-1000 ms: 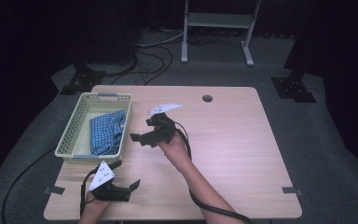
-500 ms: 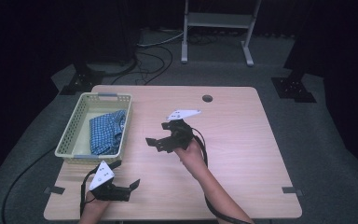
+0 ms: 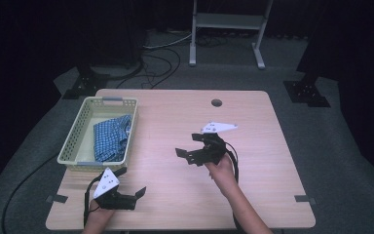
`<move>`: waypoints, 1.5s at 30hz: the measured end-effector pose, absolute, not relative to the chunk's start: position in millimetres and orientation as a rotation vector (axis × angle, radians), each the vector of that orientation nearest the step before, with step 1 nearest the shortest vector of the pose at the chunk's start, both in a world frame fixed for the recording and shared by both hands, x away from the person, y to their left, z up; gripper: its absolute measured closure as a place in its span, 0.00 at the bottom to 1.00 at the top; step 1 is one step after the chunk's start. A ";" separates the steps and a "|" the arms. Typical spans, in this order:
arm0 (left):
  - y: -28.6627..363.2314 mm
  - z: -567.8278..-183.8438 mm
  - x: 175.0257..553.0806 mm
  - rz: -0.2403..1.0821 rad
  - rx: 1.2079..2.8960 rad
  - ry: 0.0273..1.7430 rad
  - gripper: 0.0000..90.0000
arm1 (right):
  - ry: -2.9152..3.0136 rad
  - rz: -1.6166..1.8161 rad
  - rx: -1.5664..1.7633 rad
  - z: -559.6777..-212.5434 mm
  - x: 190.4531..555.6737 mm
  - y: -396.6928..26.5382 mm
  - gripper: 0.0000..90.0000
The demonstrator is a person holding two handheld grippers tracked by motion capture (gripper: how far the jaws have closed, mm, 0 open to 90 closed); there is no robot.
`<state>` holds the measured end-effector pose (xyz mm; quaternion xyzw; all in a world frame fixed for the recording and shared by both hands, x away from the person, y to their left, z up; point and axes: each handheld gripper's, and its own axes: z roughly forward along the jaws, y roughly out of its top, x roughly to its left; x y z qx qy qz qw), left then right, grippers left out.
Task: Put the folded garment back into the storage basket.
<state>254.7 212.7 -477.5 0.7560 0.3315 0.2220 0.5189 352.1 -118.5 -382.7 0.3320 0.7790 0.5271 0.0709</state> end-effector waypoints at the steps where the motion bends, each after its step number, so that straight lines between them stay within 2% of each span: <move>1: 212.7 -477.5 254.5 0.532 1.814 0.792 0.00 | 2.340 1.587 0.999 -383.3 351.1 -122.2 0.11; 21: 211.7 -477.5 254.6 0.540 1.819 0.802 0.00 | 2.184 1.600 1.117 -406.4 322.3 -191.2 0.11; 45: 211.8 -477.4 255.4 0.537 1.824 0.811 0.00 | 2.082 1.511 1.318 -461.9 293.9 -259.9 0.11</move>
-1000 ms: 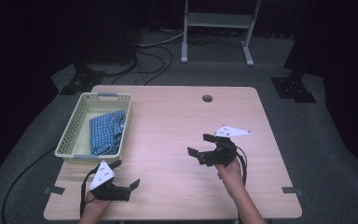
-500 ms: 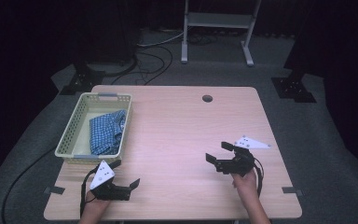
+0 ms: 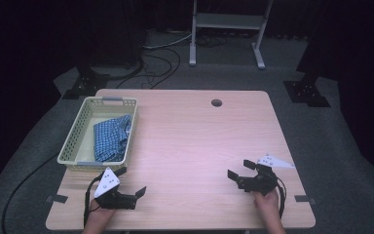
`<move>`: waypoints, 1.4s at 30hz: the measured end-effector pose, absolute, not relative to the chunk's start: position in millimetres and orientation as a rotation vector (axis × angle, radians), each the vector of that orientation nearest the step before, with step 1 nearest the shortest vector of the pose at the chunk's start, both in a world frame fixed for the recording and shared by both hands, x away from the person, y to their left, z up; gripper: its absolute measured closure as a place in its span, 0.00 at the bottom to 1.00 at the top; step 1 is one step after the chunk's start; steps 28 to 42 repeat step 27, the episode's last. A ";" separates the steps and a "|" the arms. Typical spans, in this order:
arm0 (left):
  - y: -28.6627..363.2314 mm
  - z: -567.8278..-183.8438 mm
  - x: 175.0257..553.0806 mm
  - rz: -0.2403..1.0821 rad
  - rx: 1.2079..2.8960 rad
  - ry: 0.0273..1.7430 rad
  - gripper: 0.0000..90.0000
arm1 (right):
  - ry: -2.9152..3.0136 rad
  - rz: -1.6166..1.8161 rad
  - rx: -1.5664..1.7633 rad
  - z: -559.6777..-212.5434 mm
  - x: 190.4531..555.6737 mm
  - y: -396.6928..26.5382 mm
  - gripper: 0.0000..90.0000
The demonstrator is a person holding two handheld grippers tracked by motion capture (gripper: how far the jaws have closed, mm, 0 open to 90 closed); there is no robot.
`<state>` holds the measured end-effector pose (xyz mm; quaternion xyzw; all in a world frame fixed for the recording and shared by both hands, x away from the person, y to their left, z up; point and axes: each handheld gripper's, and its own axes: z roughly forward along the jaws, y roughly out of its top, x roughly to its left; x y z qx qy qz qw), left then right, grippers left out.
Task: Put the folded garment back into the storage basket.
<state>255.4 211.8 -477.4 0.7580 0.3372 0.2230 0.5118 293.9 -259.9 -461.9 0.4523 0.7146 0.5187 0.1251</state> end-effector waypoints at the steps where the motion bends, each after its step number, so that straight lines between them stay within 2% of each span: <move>1: 211.9 -477.4 255.5 0.537 1.824 0.812 0.00 | 2.079 1.511 1.334 -464.8 292.7 -261.8 0.11; 10: 211.9 -477.5 255.4 0.538 1.824 0.811 0.00 | 2.048 1.453 1.400 -480.5 285.8 -273.9 0.11; 20: 211.7 -477.6 255.0 0.542 1.823 0.808 0.00 | 2.097 1.226 1.266 -482.7 282.1 -249.0 0.11; 42: 211.4 -477.6 254.9 0.542 1.825 0.805 0.00 | 2.052 1.269 1.332 -482.8 283.0 -255.1 0.11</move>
